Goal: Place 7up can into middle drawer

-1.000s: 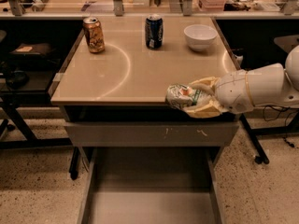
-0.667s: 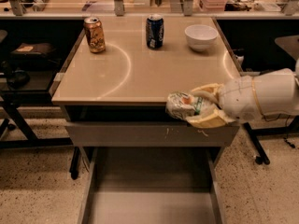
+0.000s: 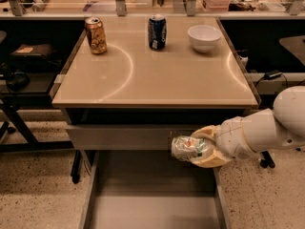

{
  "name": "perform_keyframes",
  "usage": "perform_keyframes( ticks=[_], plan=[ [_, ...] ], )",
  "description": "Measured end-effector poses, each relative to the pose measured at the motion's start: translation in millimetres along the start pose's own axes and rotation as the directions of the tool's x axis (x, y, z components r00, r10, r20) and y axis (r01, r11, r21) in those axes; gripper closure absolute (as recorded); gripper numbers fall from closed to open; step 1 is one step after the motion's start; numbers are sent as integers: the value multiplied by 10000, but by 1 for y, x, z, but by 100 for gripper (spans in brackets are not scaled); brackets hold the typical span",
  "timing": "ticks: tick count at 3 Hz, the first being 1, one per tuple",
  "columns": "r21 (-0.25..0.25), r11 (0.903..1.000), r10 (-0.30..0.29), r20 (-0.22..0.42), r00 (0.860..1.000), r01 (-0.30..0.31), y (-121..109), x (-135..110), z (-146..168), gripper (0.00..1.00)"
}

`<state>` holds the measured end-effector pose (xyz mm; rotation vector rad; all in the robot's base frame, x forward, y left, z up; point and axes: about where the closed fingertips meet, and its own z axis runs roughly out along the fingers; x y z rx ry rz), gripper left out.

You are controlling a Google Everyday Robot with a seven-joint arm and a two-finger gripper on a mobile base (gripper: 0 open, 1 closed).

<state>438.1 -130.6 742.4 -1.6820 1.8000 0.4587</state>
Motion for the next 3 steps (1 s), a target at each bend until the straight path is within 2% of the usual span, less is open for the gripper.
perform_keyframes(
  ticks=[1, 2, 3],
  plan=[
    [-1, 10000, 0, 0, 10000, 0, 0, 0, 0, 100],
    [-194, 9997, 175, 150, 9997, -172, 1, 5, 13, 100],
    [-723, 9905, 1220, 712, 9900, -1169, 18, 38, 67, 100]
  ],
)
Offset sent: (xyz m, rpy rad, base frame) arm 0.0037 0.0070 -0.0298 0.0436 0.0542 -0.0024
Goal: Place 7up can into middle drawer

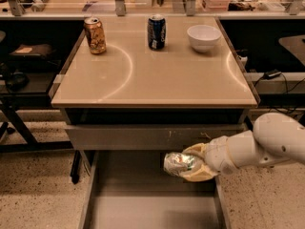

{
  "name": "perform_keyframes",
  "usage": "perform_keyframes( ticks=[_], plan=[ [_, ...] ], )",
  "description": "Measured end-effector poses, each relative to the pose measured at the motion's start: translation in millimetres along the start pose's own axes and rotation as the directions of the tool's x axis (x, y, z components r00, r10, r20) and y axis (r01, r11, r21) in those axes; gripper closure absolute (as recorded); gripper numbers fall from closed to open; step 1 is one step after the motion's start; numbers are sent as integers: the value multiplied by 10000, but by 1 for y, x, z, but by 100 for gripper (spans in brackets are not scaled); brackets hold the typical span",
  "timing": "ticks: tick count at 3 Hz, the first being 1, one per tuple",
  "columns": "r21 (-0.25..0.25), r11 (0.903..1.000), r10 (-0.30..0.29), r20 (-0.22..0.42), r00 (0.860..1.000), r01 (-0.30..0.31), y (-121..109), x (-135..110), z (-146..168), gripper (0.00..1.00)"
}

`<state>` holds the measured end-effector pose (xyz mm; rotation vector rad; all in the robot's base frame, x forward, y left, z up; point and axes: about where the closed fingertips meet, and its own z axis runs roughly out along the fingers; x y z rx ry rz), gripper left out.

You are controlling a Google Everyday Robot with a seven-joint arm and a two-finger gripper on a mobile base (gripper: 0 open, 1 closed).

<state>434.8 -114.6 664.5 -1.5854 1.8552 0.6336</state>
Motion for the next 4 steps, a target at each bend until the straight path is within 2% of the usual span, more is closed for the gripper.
perform_keyframes(
  ticks=[1, 2, 3, 4],
  plan=[
    [-239, 9920, 1254, 844, 9885, -1238, 9, 47, 58, 100],
    [89, 9785, 2041, 1101, 9727, -2063, -6, 117, 122, 100],
    [180, 9790, 1999, 1083, 9738, -2030, -6, 122, 132, 100],
    [644, 9832, 1636, 1075, 9807, -1711, -17, 137, 159, 100]
  ],
)
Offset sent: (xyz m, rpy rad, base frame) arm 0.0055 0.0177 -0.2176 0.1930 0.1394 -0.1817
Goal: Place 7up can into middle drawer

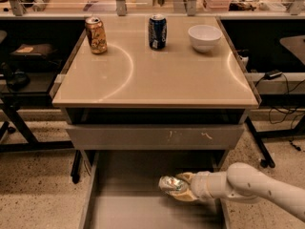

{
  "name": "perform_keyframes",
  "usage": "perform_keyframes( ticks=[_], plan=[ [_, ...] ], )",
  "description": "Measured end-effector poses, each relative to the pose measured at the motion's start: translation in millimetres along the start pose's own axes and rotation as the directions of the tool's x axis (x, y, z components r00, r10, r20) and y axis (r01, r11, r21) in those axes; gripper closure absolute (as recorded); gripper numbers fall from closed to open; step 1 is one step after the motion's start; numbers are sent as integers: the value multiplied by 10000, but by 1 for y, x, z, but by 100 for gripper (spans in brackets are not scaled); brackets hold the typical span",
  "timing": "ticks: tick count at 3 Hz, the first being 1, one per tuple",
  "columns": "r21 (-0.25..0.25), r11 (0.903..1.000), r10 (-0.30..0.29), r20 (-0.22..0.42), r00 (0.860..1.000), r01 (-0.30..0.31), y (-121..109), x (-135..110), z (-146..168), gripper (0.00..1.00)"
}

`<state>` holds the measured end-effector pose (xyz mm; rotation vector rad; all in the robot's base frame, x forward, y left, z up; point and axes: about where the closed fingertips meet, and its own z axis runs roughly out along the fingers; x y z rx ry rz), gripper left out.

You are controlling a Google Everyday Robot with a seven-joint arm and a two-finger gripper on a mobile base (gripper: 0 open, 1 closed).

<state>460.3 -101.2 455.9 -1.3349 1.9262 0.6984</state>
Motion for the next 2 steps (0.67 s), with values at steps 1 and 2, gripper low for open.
perform_keyframes(
  ticks=[1, 2],
  plan=[
    [536, 9978, -382, 74, 9992, 378, -19, 11, 25, 100],
    [757, 9953, -606, 88, 9981, 598, -29, 22, 42, 100]
  ],
)
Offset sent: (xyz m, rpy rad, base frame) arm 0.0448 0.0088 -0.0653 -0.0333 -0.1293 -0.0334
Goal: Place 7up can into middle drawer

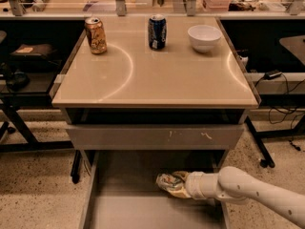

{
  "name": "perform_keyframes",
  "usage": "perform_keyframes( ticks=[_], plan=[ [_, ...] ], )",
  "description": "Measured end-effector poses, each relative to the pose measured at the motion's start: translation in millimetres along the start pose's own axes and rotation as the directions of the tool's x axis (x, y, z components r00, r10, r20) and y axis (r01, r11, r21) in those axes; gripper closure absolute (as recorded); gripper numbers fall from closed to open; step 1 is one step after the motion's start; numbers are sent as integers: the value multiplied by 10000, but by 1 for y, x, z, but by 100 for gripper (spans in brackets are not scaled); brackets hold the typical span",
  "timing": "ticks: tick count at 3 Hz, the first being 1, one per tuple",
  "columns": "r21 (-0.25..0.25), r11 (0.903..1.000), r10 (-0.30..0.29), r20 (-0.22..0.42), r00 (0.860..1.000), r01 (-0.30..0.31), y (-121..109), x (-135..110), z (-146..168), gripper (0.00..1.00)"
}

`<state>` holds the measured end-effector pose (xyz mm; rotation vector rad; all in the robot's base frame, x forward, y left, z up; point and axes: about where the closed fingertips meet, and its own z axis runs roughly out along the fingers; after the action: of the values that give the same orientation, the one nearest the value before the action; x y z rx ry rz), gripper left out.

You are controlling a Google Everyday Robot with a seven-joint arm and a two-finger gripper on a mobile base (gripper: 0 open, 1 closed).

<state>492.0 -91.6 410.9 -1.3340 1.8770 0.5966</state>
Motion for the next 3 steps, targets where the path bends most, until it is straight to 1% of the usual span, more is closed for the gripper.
perform_keyframes(
  ticks=[1, 2, 3],
  plan=[
    [-402, 9991, -123, -131, 9998, 118, 6, 16, 16, 100],
    [-570, 9983, -83, -238, 9997, 69, 12, 25, 23, 100],
    [-570, 9983, -85, -238, 9997, 71, 12, 25, 23, 80]
  ],
)
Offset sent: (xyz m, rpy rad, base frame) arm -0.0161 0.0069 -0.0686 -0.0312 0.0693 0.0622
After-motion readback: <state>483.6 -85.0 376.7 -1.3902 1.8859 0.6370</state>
